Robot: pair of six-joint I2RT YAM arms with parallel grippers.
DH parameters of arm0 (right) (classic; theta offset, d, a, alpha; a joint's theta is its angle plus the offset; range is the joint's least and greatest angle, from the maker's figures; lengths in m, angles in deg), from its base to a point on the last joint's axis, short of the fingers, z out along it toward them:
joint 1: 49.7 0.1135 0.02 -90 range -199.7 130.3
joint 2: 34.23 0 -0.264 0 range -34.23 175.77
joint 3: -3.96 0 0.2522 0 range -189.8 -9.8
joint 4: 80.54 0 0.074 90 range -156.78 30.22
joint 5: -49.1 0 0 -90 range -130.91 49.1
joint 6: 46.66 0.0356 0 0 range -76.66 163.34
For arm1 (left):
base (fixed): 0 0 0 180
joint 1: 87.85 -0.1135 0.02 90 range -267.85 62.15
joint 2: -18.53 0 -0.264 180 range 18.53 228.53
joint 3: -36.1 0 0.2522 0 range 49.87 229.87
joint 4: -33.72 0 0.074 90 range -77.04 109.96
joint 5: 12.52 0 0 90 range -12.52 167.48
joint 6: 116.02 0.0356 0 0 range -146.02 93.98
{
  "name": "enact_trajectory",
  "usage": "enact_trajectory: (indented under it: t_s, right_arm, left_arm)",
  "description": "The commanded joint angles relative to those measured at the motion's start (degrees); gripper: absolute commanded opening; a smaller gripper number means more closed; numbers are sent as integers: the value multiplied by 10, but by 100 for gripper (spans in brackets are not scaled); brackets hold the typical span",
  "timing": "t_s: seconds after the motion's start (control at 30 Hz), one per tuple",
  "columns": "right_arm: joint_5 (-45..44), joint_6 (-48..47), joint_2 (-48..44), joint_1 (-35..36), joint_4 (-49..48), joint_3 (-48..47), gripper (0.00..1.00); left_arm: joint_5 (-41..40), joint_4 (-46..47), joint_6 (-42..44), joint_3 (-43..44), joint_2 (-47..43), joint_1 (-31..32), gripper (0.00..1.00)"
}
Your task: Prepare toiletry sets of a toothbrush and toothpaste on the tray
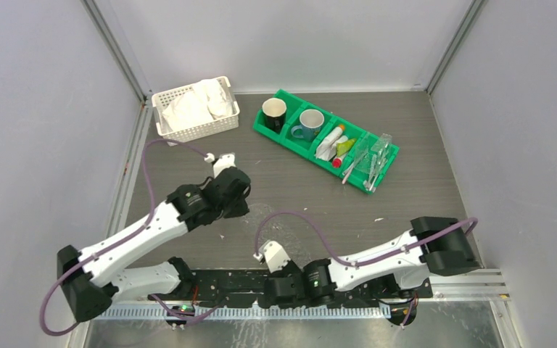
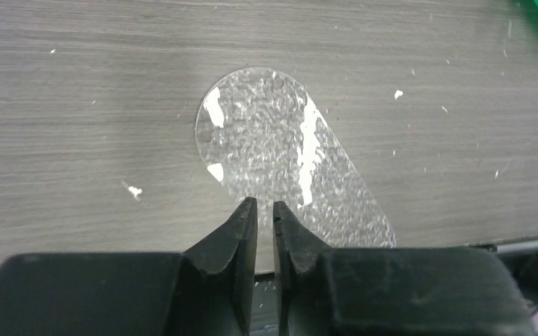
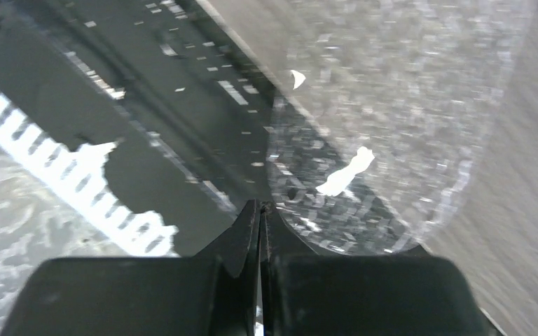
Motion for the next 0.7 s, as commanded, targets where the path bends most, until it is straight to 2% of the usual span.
enact_trajectory:
  t_s: [0.0,0.07,0.13,0.27,0.43,0.67]
  right_arm:
    - [26,4,60,31,-87,-42,5]
    - [37,0,89,36,-105,-56,7]
    - [41,1,117,36,-110,-70,7]
    - [24,19,151,34,-78,-86,7]
    - [-6,69,137,21,-12,-66,9]
    - [-27,127,72,-35,22,32,9]
  left_arm:
    - [67,114,74,20,76,-48,19]
    - [80,150,94,27,118,-58,36]
    - [97,175,106,30,150,-73,46]
    - [161,214,121,38,212,-108,47]
    - [188,218,133,54,278,-119,46]
    - [192,231,127,29,281,-119,45]
